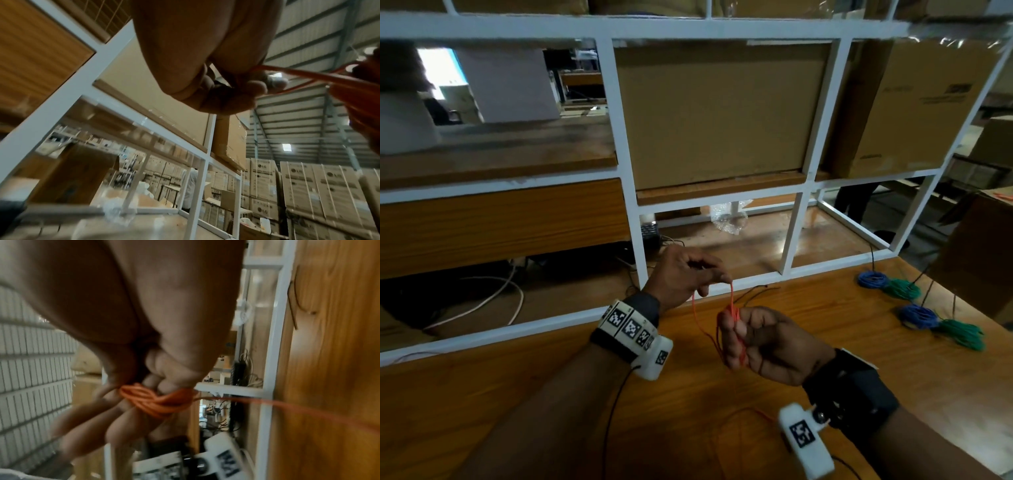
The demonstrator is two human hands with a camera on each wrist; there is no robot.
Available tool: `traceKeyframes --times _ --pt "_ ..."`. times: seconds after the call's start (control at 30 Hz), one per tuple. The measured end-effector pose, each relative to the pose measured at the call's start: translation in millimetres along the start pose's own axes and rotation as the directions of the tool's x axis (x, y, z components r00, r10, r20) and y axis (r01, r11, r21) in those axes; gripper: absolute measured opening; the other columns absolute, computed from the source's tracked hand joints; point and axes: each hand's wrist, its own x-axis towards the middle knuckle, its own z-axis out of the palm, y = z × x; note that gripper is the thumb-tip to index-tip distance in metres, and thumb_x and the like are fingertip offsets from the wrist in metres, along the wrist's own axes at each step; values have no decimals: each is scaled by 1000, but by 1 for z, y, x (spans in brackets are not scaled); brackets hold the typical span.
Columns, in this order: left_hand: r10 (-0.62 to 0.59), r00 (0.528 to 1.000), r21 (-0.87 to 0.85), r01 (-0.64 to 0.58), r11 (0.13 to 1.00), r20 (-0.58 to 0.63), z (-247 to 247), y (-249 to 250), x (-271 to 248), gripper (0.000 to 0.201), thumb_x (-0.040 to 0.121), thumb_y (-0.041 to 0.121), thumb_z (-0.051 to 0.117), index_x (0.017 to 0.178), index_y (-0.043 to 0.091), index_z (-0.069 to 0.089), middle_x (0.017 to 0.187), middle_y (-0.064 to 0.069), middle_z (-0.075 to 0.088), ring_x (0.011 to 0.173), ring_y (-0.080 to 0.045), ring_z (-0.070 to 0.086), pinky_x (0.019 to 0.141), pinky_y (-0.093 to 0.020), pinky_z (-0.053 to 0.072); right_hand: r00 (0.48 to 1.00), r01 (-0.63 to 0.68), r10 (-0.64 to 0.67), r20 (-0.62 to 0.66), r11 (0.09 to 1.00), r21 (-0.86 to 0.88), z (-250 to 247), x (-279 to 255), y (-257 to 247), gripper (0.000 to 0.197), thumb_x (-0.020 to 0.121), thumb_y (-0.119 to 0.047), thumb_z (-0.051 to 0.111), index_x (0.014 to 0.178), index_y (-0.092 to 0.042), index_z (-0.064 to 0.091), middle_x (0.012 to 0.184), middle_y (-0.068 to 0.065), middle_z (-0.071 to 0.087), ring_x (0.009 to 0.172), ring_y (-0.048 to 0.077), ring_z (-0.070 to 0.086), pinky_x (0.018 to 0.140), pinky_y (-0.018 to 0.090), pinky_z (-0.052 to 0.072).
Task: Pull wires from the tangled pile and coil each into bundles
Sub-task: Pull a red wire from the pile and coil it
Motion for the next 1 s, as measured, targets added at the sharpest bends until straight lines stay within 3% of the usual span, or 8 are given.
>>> traceKeyframes --times 0.13,0.27,0.4,0.5,0.6,0.7,0.83,1.0 --pt "-99 991 -124 88 988 -86 18 -19 -7 6 82 5 75 87 3 77 75 -3 75 51 -21 60 48 -28 52 981 194 -176 -85 925 327 5 8 -17 26 93 -1 69 115 -2 56 97 14 69 88 27 71 84 34 60" --pt "-240 971 -185 237 954 6 45 -37 -32 13 92 0 65 99 3 75 62 0 70 51 -18 60 51 -28 51 877 437 -313 -366 836 331 -1 19 -41 20 92 -1 66 112 -1 71 116 17 73 105 27 74 86 35 63" --pt "-350 935 -216 353 910 54 62 -47 -56 19 94 17 67 109 8 74 63 -5 67 57 -21 60 55 -29 52 657 613 -469 -590 789 54 -36 32 -54 32 110 -14 38 137 -3 51 135 16 67 124 28 66 97 34 58" --pt "-360 901 -211 412 887 244 63 -50 -72 24 97 19 64 119 24 70 77 -14 63 66 -24 61 61 -33 55 587 339 -631 -507 760 -554 -58 30 -36 32 110 -16 41 130 3 57 128 16 71 123 30 66 105 44 54" --pt "-399 887 -48 420 906 231 56 -41 -75 22 101 22 57 118 30 70 79 -1 64 65 -12 61 59 -29 53 721 -53 -629 -290 366 -929 -65 24 -14 17 109 -18 48 104 -18 65 113 2 72 111 17 70 95 40 57" --pt "-364 927 224 338 914 86 38 -33 -72 19 101 28 57 110 27 74 103 13 70 79 -4 65 63 -22 51 894 -255 -347 -284 127 -959 -63 17 0 28 101 -10 50 95 -35 60 106 -9 67 101 7 65 89 39 56" --pt "-248 966 457 190 869 69 11 -23 -64 12 94 30 66 96 25 77 95 16 70 88 3 60 78 -24 47 906 -414 -21 -422 162 -896 -45 6 -4 21 108 -25 47 99 -24 66 101 -6 73 98 8 65 94 40 53" --pt "-162 980 434 96 896 117 3 -9 -49 10 87 34 75 87 25 77 90 13 69 87 -1 62 78 -31 54 894 -447 235 -381 429 -785 -20 -2 -14 29 112 -25 41 109 -10 66 102 15 76 107 23 69 104 36 49"
